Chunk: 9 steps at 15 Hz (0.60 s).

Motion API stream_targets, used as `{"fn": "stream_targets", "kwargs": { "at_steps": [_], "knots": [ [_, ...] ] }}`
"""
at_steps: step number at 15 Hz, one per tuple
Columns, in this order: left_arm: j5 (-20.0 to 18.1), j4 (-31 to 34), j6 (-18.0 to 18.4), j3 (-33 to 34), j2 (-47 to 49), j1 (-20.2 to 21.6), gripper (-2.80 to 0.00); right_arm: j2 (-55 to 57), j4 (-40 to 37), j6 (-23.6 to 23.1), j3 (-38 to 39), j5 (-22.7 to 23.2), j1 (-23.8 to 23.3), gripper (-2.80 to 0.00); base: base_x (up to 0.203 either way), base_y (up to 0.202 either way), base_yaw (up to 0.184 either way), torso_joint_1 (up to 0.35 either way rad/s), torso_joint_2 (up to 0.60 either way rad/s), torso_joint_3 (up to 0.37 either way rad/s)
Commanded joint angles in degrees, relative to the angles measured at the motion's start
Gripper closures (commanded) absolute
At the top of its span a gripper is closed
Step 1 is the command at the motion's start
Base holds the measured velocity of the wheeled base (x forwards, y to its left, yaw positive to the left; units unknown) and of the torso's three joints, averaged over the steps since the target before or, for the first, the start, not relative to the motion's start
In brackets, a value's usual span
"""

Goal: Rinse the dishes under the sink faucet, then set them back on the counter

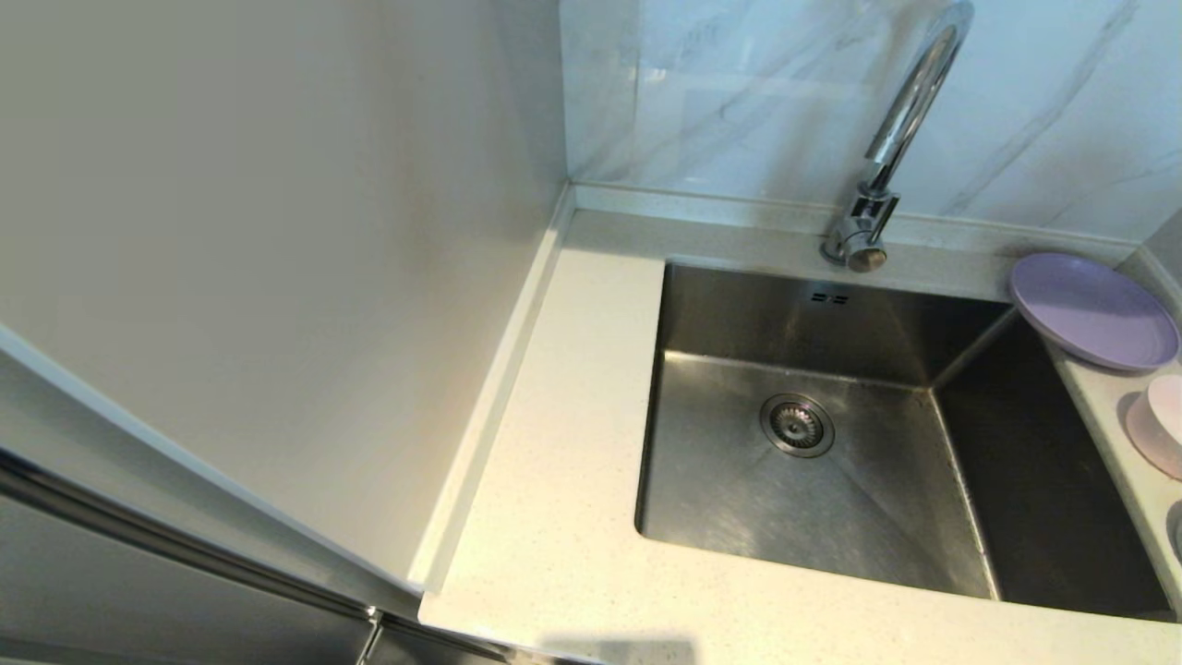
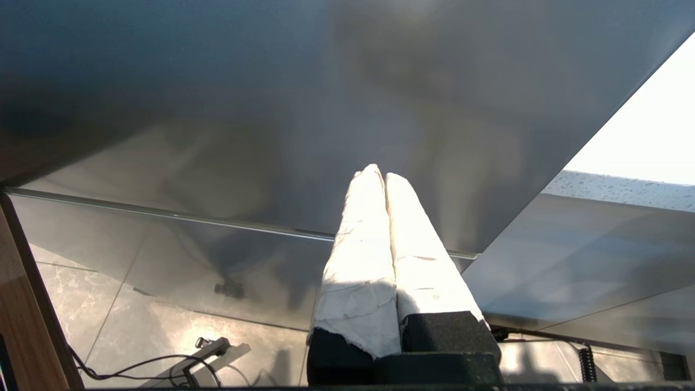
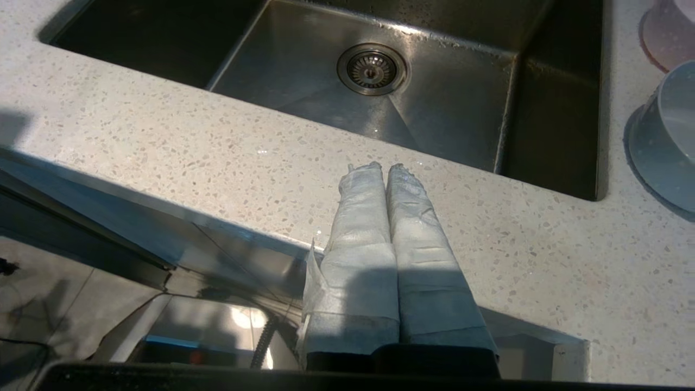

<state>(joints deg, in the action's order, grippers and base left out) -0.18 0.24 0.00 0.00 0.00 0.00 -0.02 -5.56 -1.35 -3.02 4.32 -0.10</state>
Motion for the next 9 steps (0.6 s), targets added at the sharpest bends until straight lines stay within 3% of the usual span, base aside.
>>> {"fn": "stream_targets", "kwargs": {
  "at_steps": [1,4,9],
  "knots": [
    [0.00,0.02,0.00,0.00,0.00,0.00,0.00,0.11,-0.07,1.65,0.10,-0.81,0.01,0.00,0.000,0.000,0.000,0.000,0.00,0.000],
    [0.01,0.02,0.00,0.00,0.00,0.00,0.00,0.11,0.11,5.71,0.59,-2.56,0.01,0.00,0.000,0.000,0.000,0.000,0.00,0.000],
    [-0.01,0.02,0.00,0.00,0.00,0.00,0.00,0.11,0.20,4.25,0.63,-2.64,0.01,0.00,0.000,0.000,0.000,0.000,0.00,0.000]
  ]
}}
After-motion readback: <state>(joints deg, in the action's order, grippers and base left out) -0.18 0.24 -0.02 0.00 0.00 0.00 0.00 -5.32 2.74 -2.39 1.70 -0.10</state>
